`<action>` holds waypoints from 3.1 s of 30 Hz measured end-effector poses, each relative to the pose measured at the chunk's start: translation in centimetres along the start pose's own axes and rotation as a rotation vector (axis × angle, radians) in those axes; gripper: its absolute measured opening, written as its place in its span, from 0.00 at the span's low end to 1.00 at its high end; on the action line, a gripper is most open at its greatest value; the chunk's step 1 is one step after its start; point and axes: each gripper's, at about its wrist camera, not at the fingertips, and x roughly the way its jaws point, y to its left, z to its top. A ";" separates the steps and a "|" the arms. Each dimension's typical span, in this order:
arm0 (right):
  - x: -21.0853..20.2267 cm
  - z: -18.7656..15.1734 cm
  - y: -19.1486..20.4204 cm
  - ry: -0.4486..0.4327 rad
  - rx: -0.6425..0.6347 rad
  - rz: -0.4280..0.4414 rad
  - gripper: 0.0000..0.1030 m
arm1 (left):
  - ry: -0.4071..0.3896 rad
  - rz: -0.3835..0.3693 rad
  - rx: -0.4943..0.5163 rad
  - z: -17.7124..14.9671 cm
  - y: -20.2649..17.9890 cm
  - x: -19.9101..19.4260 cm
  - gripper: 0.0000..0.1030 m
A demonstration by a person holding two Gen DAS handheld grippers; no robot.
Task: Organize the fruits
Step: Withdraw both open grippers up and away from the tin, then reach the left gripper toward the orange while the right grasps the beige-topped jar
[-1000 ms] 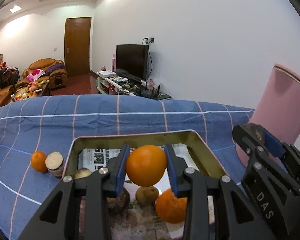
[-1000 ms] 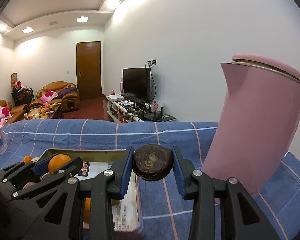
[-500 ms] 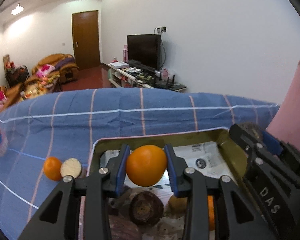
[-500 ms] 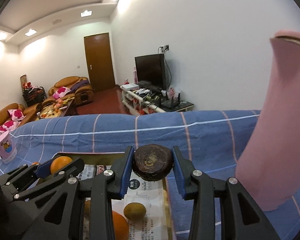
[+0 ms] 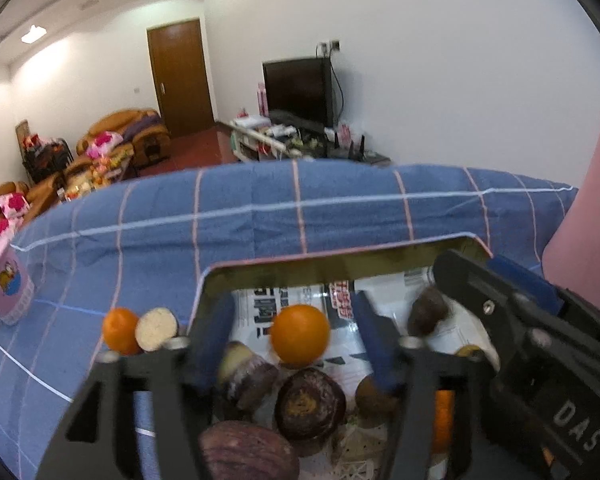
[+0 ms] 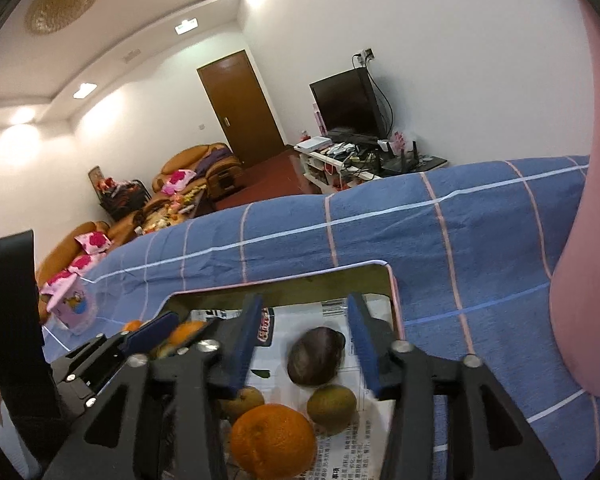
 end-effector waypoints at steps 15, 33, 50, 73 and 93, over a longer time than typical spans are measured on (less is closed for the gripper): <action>-3.3 0.6 0.5 -0.182 -0.021 -0.126 0.70 | -0.090 -0.060 -0.005 -0.5 0.1 -2.0 1.00; -4.8 0.3 1.8 -0.317 -0.125 -0.319 0.81 | -0.187 -0.032 0.041 -1.4 -0.4 -4.2 1.00; -6.7 -0.9 -0.4 -0.279 -0.010 -0.370 0.81 | -0.185 -0.097 0.183 -3.0 -2.8 -6.6 1.00; -7.0 -3.6 5.3 -0.227 -0.134 -0.295 0.81 | -0.178 -0.034 0.155 -4.1 4.5 -7.3 1.00; -0.2 -4.1 15.5 -0.113 -0.409 -0.127 0.77 | -0.029 0.159 0.033 -3.3 16.9 -2.6 1.00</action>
